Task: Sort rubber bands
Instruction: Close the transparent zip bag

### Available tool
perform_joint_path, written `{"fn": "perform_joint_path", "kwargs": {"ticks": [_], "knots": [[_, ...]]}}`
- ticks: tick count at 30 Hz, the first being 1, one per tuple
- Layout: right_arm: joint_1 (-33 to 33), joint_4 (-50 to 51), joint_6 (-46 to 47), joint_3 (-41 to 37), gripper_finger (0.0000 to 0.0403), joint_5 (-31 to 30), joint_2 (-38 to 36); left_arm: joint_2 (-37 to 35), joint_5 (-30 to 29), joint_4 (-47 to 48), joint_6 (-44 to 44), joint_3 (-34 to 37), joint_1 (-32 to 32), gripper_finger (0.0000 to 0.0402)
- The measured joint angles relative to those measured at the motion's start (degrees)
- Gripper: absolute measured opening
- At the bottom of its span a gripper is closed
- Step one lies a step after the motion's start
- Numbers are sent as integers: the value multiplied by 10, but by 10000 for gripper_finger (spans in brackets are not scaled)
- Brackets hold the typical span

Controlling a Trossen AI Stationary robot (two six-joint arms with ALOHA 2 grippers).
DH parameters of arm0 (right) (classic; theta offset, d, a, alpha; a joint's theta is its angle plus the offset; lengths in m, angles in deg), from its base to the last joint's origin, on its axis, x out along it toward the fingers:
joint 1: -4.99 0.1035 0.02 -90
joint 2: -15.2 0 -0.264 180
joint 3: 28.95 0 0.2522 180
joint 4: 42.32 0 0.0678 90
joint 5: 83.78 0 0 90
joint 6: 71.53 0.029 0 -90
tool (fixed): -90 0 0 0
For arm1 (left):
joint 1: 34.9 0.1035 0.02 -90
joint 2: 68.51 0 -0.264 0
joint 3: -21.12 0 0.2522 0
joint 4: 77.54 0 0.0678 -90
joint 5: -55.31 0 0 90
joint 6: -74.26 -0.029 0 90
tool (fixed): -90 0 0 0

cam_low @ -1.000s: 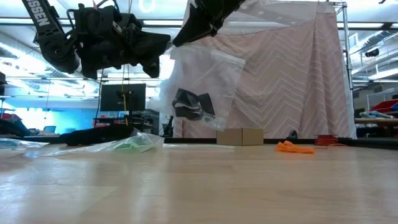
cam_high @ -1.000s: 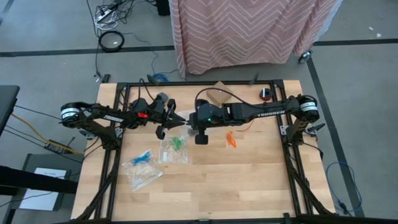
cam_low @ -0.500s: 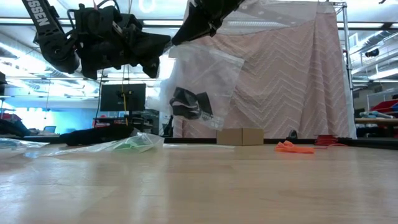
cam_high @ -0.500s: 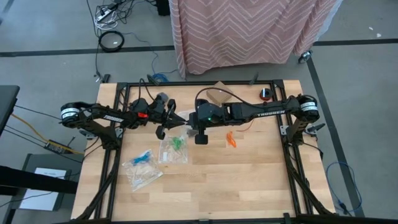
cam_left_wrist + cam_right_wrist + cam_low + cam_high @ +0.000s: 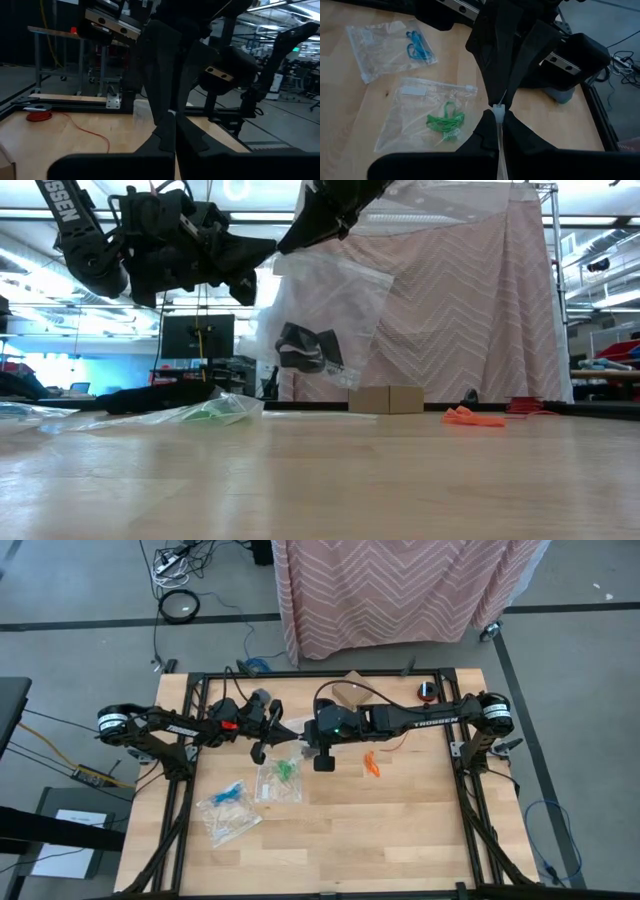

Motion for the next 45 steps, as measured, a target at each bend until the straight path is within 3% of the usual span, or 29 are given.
{"fn": "perform_joint_path", "kwargs": {"ticks": [21, 27, 33, 38, 45], "knots": [[-9, 61, 38, 1, 0, -16, 0, 0, -39, 28, -26, 0, 0, 0], [-11, 161, 79, -7, 0, -62, -1, -2, -42, 23, -26, 0, 1, 0], [-12, 132, 86, -28, 0, -67, -1, -2, -45, 23, -29, 0, 2, 3], [-4, 80, 59, -31, 0, -65, 0, -2, -40, 49, -61, 0, 9, 31], [0, 49, 44, -31, 0, -64, 0, -1, 11, 59, -73, 0, 21, 68]]}}
